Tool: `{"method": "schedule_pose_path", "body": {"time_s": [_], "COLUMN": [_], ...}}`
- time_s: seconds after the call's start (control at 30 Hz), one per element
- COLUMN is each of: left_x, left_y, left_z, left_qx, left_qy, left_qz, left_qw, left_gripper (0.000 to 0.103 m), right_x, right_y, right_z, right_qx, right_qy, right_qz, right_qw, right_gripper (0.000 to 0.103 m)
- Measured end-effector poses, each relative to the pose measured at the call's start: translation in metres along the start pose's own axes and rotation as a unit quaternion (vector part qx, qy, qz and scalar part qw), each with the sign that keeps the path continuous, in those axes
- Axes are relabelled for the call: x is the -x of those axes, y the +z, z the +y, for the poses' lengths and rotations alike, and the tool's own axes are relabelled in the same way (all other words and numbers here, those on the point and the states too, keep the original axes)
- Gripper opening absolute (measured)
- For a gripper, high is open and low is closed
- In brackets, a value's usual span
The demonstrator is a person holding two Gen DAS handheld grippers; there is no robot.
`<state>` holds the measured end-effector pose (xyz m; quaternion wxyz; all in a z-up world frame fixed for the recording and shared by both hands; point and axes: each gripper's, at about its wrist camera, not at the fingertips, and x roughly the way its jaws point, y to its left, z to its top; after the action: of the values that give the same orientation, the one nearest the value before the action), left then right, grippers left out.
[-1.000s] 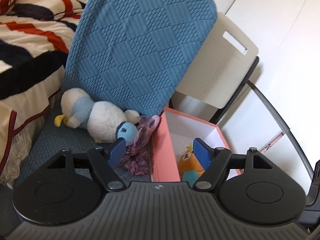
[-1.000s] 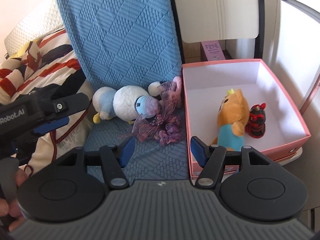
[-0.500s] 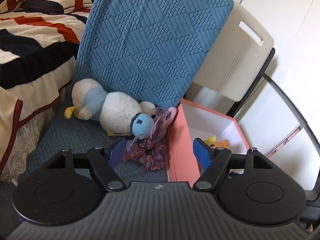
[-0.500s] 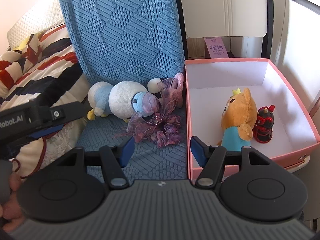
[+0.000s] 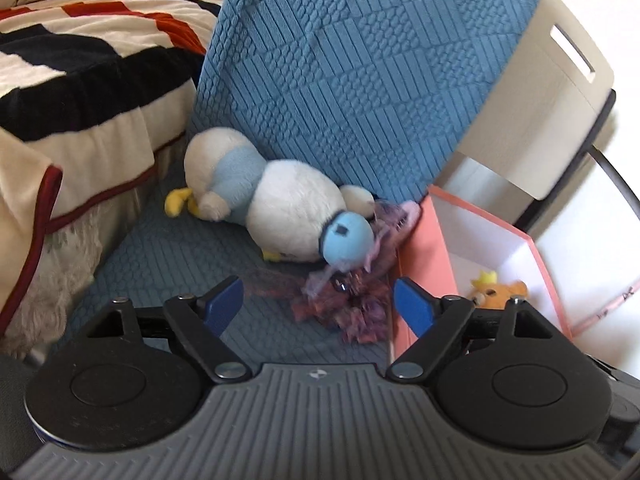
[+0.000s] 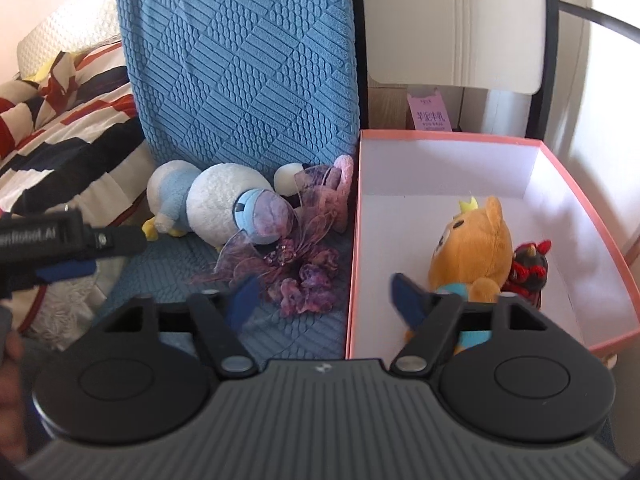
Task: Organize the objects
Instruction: 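Move the left tool to the white penguin while the right tool approaches the purple ribbon bow, then close the left tool on the white penguin while the right tool grips the purple ribbon bow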
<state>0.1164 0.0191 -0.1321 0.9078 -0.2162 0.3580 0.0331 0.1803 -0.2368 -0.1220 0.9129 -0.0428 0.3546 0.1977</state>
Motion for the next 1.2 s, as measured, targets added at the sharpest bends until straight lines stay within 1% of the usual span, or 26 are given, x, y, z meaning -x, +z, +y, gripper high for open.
{"method": "schedule_pose_path", "body": {"time_s": [0.17, 0.3, 0.37, 0.47, 0.53, 0.6, 0.67, 0.77, 0.83, 0.97, 1.03, 1.1, 1.17, 1.2], "left_x": [-0.028, -0.055, -0.072, -0.094, -0.106, -0.115, -0.121, -0.132, -0.139, -0.157, -0.167, -0.176, -0.183, -0.187], "left_y": [0.013, 0.021, 0.023, 0.024, 0.023, 0.024, 0.026, 0.030, 0.033, 0.038, 0.041, 0.043, 0.044, 0.045], "left_z": [0.016, 0.030, 0.038, 0.050, 0.055, 0.059, 0.061, 0.067, 0.072, 0.083, 0.086, 0.091, 0.095, 0.096], "left_qx": [0.021, 0.039, 0.051, 0.070, 0.074, 0.073, 0.070, 0.079, 0.098, 0.135, 0.147, 0.169, 0.189, 0.198], "left_qy": [-0.018, -0.038, -0.044, -0.046, -0.046, -0.047, -0.054, -0.064, -0.070, -0.095, -0.103, -0.113, -0.118, -0.120], "left_qz": [-0.003, -0.010, -0.008, 0.012, 0.024, 0.034, 0.036, 0.044, 0.053, 0.072, 0.080, 0.088, 0.093, 0.095], "left_qw": [0.9996, 0.9985, 0.9977, 0.9964, 0.9960, 0.9957, 0.9954, 0.9938, 0.9913, 0.9837, 0.9804, 0.9752, 0.9703, 0.9683], "left_gripper": [0.088, 0.088, 0.088, 0.088, 0.088, 0.088, 0.088, 0.088, 0.088, 0.088, 0.088, 0.088, 0.088, 0.088], "right_x": [-0.019, -0.036, -0.046, -0.057, -0.067, -0.076, -0.083, -0.100, -0.112, -0.127, -0.132, -0.138, -0.145, -0.148], "right_y": [0.002, 0.000, -0.001, -0.003, -0.004, -0.004, -0.006, -0.005, -0.004, 0.000, 0.003, 0.004, 0.004, 0.003], "right_z": [0.004, 0.009, 0.013, 0.026, 0.035, 0.042, 0.050, 0.056, 0.059, 0.066, 0.066, 0.065, 0.065, 0.064], "right_qx": [0.028, 0.045, 0.048, 0.074, 0.092, 0.107, 0.122, 0.122, 0.122, 0.143, 0.148, 0.157, 0.160, 0.157], "right_qy": [-0.007, 0.000, 0.006, 0.020, 0.023, 0.032, 0.037, 0.053, 0.056, 0.041, 0.025, 0.006, -0.003, 0.002], "right_qz": [-0.018, -0.035, -0.025, -0.021, -0.010, 0.000, 0.006, 0.033, 0.052, 0.056, 0.049, 0.041, 0.047, 0.056], "right_qw": [0.999, 0.998, 0.999, 0.997, 0.995, 0.994, 0.992, 0.991, 0.990, 0.987, 0.988, 0.987, 0.986, 0.986], "right_gripper": [0.084, 0.083, 0.083, 0.083, 0.083, 0.080, 0.079, 0.078, 0.073, 0.072, 0.072, 0.072, 0.072, 0.072]}}
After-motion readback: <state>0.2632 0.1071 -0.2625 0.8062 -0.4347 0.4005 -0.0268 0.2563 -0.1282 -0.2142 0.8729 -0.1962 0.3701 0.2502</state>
